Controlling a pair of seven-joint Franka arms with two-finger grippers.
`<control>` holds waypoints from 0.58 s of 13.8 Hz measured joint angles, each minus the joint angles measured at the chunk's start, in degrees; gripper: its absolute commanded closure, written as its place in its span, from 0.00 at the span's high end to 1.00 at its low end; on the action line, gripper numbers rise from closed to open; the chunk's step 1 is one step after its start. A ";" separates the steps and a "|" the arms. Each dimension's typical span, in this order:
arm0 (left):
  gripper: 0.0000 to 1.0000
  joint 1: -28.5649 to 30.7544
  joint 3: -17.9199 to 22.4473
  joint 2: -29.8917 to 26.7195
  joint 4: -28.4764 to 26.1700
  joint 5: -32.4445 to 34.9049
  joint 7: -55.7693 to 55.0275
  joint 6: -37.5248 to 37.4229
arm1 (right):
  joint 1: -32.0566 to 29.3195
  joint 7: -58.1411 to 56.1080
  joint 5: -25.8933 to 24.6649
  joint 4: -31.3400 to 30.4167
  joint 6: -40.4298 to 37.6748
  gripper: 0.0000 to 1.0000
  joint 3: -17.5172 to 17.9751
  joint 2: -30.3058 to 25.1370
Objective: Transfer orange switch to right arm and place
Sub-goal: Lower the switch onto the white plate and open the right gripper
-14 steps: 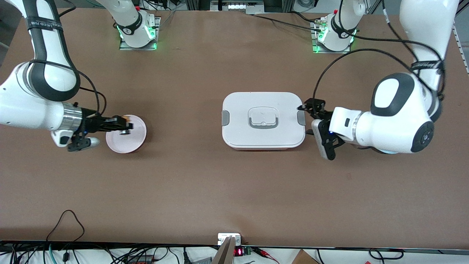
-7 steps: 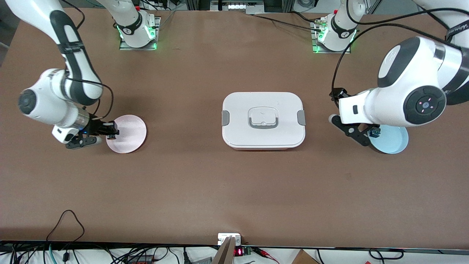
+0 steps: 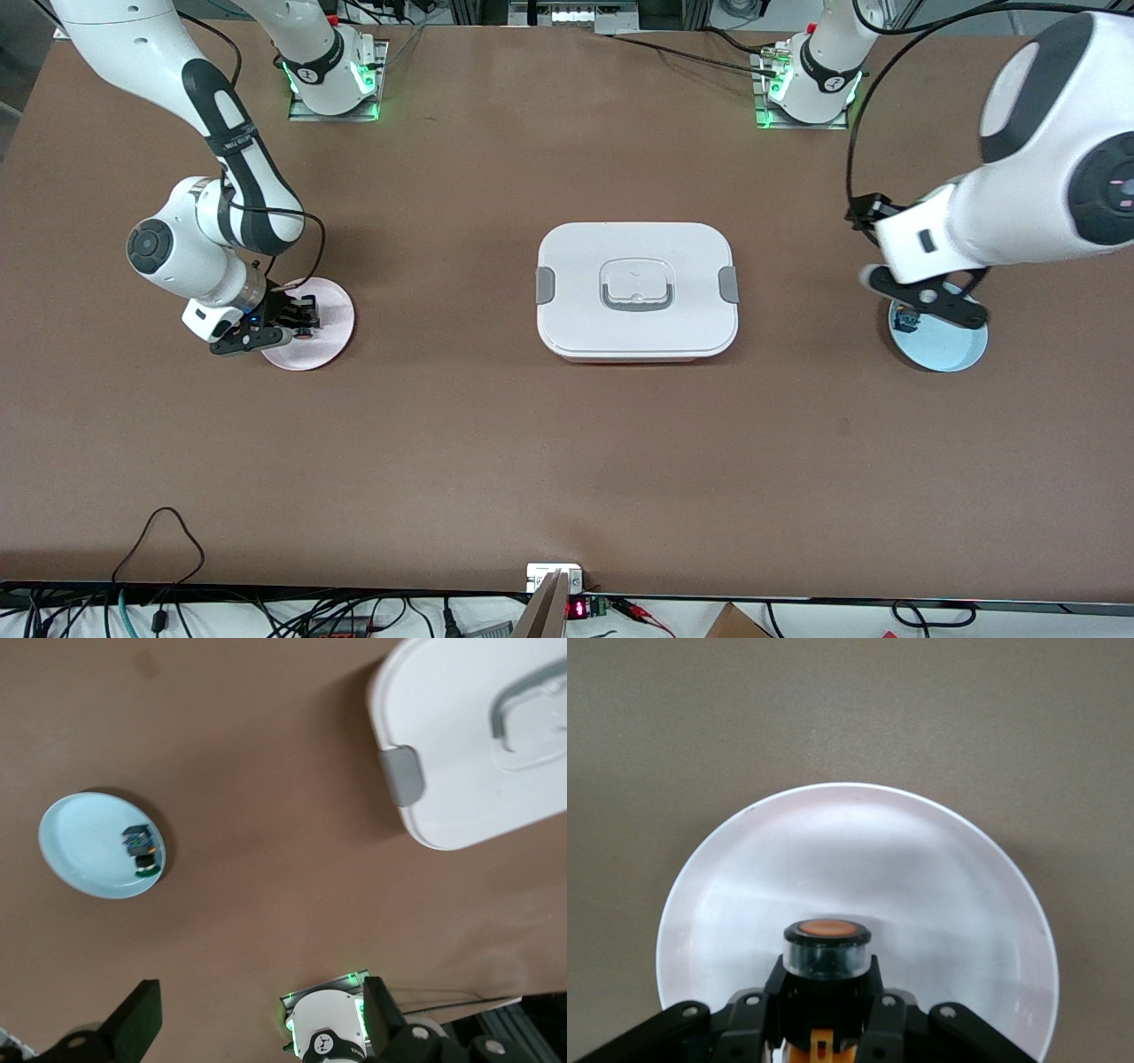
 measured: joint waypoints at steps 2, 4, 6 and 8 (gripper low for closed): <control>1.00 0.62 3.41 -2.14 -1.53 -0.03 -0.40 4.56 | 0.98 2.04 0.00 -0.06 0.00 0.68 0.01 0.25; 1.00 0.08 7.59 -7.33 -8.45 -1.21 -0.68 15.91 | 1.45 2.94 0.00 -0.06 0.05 1.00 0.01 0.74; 1.00 -2.04 12.90 -14.53 -19.68 -4.42 -0.77 28.35 | 1.46 3.03 0.00 0.11 0.19 1.00 -0.03 0.61; 1.00 -4.98 16.44 -20.94 -28.70 -5.40 -0.84 31.87 | 1.47 3.04 0.00 0.98 -0.30 1.00 -0.04 -0.77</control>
